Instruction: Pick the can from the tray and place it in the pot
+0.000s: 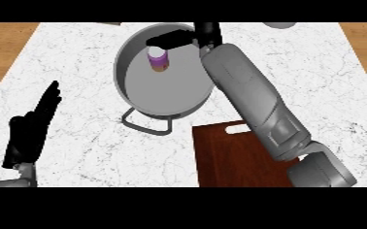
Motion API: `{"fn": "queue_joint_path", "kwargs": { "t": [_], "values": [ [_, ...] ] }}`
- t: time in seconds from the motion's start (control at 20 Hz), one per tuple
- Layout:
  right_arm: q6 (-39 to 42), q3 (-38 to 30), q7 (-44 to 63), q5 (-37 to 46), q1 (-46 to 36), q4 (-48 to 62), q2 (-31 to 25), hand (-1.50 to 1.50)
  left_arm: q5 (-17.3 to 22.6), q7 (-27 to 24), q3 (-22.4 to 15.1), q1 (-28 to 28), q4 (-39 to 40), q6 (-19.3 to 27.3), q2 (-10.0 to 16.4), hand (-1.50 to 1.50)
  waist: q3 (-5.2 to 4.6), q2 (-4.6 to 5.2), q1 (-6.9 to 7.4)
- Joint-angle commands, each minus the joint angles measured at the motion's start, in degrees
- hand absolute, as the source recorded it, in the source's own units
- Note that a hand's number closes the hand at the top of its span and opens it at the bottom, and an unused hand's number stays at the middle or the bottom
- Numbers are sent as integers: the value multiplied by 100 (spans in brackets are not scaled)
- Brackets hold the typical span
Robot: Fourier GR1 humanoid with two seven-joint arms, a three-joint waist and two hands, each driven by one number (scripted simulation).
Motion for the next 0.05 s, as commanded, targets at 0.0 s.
{"fn": "queue_joint_path", "kwargs": {
  "t": [0.0],
  "values": [
    [472,-113,-482,-76,782,-330,-209,-150,113,-179,195,353,-137,-97,58,0,1,-49,-176]
  ]
}}
